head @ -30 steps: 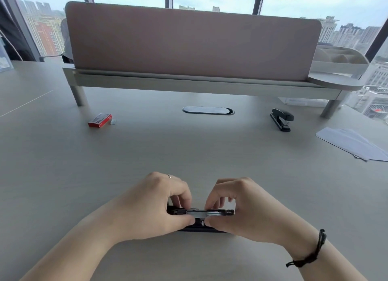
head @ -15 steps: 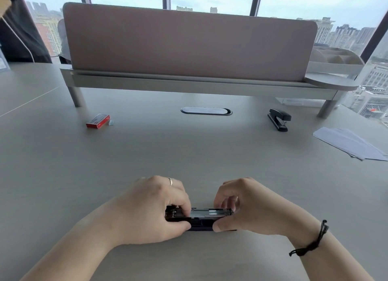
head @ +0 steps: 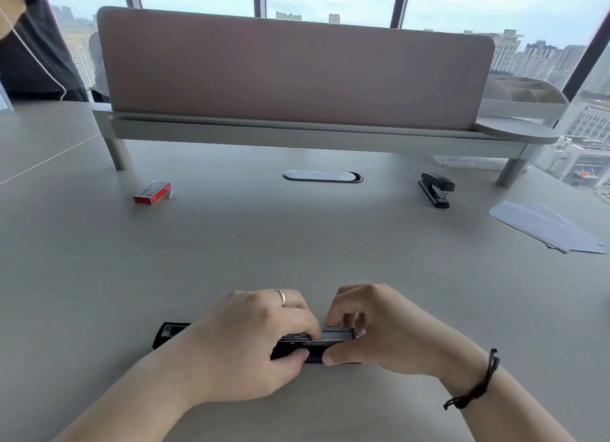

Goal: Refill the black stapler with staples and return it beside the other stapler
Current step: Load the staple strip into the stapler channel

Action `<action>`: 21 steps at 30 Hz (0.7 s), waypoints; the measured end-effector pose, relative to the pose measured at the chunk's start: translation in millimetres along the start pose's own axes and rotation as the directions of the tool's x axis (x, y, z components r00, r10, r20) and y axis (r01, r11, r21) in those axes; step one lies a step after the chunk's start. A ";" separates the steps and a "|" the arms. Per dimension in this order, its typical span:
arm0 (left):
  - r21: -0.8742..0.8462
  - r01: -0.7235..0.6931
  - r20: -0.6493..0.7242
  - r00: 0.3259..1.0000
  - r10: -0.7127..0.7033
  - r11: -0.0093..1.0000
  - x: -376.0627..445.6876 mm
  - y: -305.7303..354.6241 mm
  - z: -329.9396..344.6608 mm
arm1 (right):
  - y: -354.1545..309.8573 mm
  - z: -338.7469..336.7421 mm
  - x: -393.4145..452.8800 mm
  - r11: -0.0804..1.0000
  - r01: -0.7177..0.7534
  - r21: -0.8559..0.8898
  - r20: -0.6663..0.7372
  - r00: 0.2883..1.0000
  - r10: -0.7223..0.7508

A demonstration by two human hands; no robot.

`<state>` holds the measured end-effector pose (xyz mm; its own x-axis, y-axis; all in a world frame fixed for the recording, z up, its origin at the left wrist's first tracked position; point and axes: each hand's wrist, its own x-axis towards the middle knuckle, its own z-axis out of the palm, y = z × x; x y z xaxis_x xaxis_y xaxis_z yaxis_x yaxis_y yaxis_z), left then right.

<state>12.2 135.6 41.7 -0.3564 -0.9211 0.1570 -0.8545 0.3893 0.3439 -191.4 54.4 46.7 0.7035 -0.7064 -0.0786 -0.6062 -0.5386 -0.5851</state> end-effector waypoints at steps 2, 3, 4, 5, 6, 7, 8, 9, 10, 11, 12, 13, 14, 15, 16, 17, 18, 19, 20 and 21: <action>0.005 -0.006 0.003 1.000 0.006 1.000 0.4 0.0 0.5 | 0.4 0.4 0.0 1.000 0.000 -0.002 -0.002 1.000 0.000; 0.006 -0.008 0.000 1.000 0.008 1.000 0.6 0.0 0.8 | 0.8 0.6 0.0 1.000 0.002 -0.003 -0.004 1.000 -0.002; 0.008 -0.009 -0.003 1.000 0.009 1.000 0.6 -0.1 1.2 | 1.1 0.7 0.1 1.000 0.004 -0.002 -0.005 1.000 -0.004; 0.011 -0.011 -0.006 1.000 0.011 1.000 0.6 -0.3 1.5 | 1.4 0.8 0.3 1.000 0.007 0.000 -0.006 1.000 -0.007; 0.014 -0.011 -0.008 1.000 0.011 1.000 0.7 -0.5 1.8 | 1.5 0.9 0.5 1.000 0.008 0.002 -0.005 1.000 -0.007; 0.018 -0.011 -0.008 1.000 0.012 1.000 0.7 -0.5 1.9 | 1.7 1.0 0.6 1.000 0.007 0.002 -0.005 1.000 -0.007; 0.021 -0.011 -0.008 1.000 0.011 1.000 0.7 -0.3 1.7 | 2.1 1.1 0.9 1.000 0.006 0.002 -0.005 1.000 -0.006; 0.022 -0.009 -0.006 1.000 0.009 1.000 0.8 -0.3 1.2 | 2.6 1.2 1.0 1.000 0.005 0.003 -0.005 1.000 -0.005; 0.019 -0.003 -0.004 1.000 0.003 1.000 1.1 -0.3 0.3 | 3.0 1.2 1.4 1.000 0.004 0.004 -0.005 1.000 -0.004; 0.012 0.006 -0.003 1.000 -0.006 1.000 1.2 -0.5 -0.7 | 3.0 1.1 1.6 1.000 0.003 0.004 -0.004 1.000 -0.003; 0.002 0.021 -0.007 1.000 -0.021 1.000 1.6 -1.1 -2.1 | 2.9 0.9 1.8 1.000 0.002 0.002 -0.003 1.000 -0.002; -0.008 0.042 -0.009 0.999 -0.042 0.999 1.8 -2.0 -3.6 | 2.5 0.8 2.0 1.000 0.001 0.001 -0.003 1.000 -0.001; -0.025 0.068 -0.006 0.998 -0.068 0.997 2.1 -2.9 -5.2 | 2.3 0.7 2.2 1.000 0.001 0.003 -0.002 1.000 -0.001; -0.048 0.097 0.009 0.995 -0.096 0.994 2.3 -4.0 -6.8 | 2.1 0.5 2.2 1.000 0.002 0.004 0.000 1.000 -0.002; -0.073 0.130 0.036 0.991 -0.128 0.989 2.3 -5.2 -9.1 | 2.0 0.5 2.4 1.000 0.004 0.005 0.000 1.000 -0.004; -0.091 0.172 0.075 0.983 -0.165 0.981 2.0 -6.7 -11.7 | 2.1 0.6 2.6 1.000 0.005 0.006 0.001 1.000 -0.005; -0.094 0.217 0.117 0.972 -0.205 0.972 1.0 -9.0 -14.7 | 2.5 1.0 2.9 1.000 0.006 0.009 -0.001 1.000 -0.006; -0.085 0.258 0.158 0.957 -0.243 0.962 -0.5 -12.3 -18.2 | 3.2 1.4 3.0 1.000 0.003 0.015 -0.004 1.000 -0.003; -0.076 0.295 0.198 0.941 -0.275 0.953 -2.7 -15.6 -22.6 | 3.9 2.0 3.5 1.000 -0.003 0.022 -0.007 1.000 0.003; -0.068 0.328 0.239 0.922 -0.303 0.942 -5.6 -19.1 -27.6 | 4.6 2.6 3.7 1.000 -0.008 0.028 -0.009 1.000 0.009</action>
<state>40.9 133.7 59.8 -0.1599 -0.9703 -0.1813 -0.8963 0.0658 0.4385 -190.6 50.5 41.6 0.6947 -0.7152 -0.0760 -0.6016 -0.5199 -0.6065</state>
